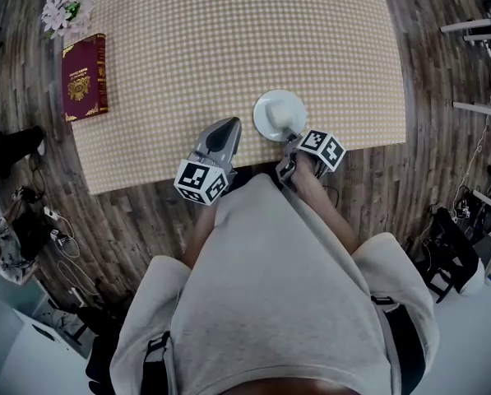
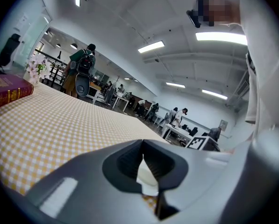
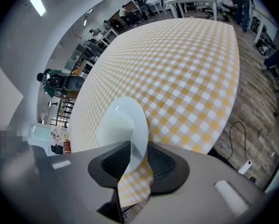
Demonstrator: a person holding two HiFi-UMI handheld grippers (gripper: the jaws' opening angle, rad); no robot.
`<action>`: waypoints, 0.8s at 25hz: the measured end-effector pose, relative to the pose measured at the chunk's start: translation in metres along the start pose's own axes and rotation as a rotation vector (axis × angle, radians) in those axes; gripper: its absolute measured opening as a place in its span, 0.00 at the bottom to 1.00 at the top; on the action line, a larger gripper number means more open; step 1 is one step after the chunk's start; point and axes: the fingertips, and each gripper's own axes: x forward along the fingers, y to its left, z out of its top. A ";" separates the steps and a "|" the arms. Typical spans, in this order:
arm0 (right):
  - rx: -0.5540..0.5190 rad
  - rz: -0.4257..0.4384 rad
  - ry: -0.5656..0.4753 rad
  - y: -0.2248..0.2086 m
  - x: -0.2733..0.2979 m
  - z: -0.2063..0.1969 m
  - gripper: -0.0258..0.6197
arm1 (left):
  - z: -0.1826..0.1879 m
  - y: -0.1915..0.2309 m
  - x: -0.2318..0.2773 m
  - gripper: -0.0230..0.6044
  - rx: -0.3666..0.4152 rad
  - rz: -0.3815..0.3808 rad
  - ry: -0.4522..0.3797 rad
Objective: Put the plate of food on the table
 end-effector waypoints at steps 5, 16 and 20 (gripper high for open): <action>-0.001 -0.033 -0.016 -0.006 -0.002 -0.010 0.28 | 0.003 0.005 -0.002 0.05 -0.003 -0.010 -0.010; -0.061 0.197 -0.169 0.029 -0.029 -0.005 0.04 | 0.010 -0.011 -0.008 0.05 0.024 -0.085 -0.021; -0.308 0.299 -0.291 0.059 -0.050 0.000 0.04 | 0.013 -0.021 -0.014 0.05 0.051 -0.119 -0.026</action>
